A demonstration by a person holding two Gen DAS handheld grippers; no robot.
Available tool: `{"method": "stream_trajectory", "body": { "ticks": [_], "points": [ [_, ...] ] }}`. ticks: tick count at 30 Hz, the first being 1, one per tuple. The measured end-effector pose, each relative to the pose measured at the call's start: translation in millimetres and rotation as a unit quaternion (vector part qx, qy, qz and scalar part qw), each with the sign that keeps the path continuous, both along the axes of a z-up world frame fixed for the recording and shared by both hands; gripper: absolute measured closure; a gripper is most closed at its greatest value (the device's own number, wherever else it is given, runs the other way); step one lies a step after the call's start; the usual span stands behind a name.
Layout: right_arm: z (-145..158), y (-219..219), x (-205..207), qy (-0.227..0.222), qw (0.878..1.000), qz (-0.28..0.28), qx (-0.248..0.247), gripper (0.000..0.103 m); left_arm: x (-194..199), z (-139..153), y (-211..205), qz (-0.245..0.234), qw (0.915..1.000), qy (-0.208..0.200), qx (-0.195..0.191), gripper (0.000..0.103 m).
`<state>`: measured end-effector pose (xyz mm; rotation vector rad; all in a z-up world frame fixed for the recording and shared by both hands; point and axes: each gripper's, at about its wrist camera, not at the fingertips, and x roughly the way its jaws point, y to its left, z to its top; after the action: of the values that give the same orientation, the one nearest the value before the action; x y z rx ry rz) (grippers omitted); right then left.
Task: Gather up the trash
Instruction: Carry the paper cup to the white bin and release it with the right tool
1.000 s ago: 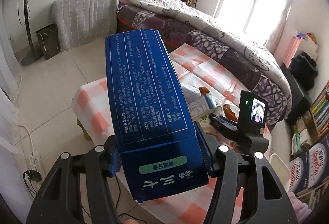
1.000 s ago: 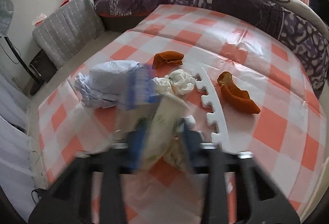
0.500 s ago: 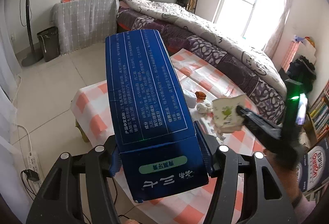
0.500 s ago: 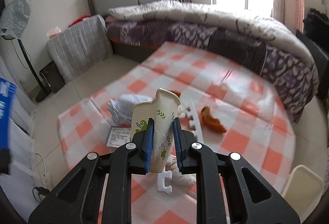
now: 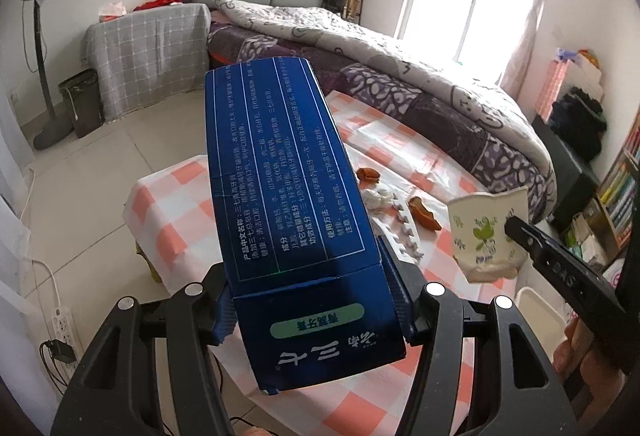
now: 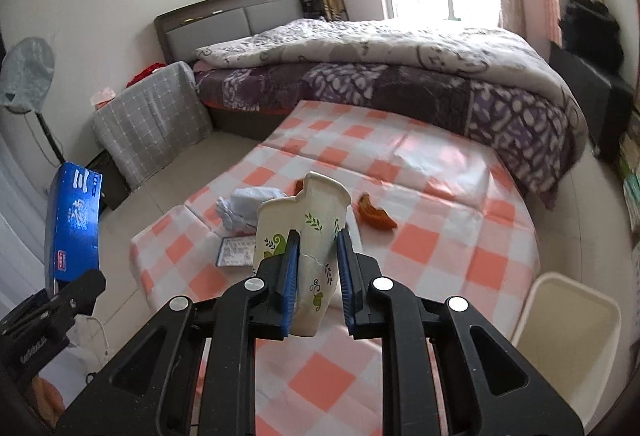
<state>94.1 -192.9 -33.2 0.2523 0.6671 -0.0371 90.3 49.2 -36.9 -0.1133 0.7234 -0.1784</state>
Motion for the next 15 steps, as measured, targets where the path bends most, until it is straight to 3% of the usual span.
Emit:
{"method": "stream_trajectory", "body": {
  "ticks": [15],
  "points": [
    [-10,-65,-30,0.007,0.997,-0.067,0.027,0.085,-2,-9,-64,-0.045,0.9988,0.002,0.021,0.044]
  ]
}}
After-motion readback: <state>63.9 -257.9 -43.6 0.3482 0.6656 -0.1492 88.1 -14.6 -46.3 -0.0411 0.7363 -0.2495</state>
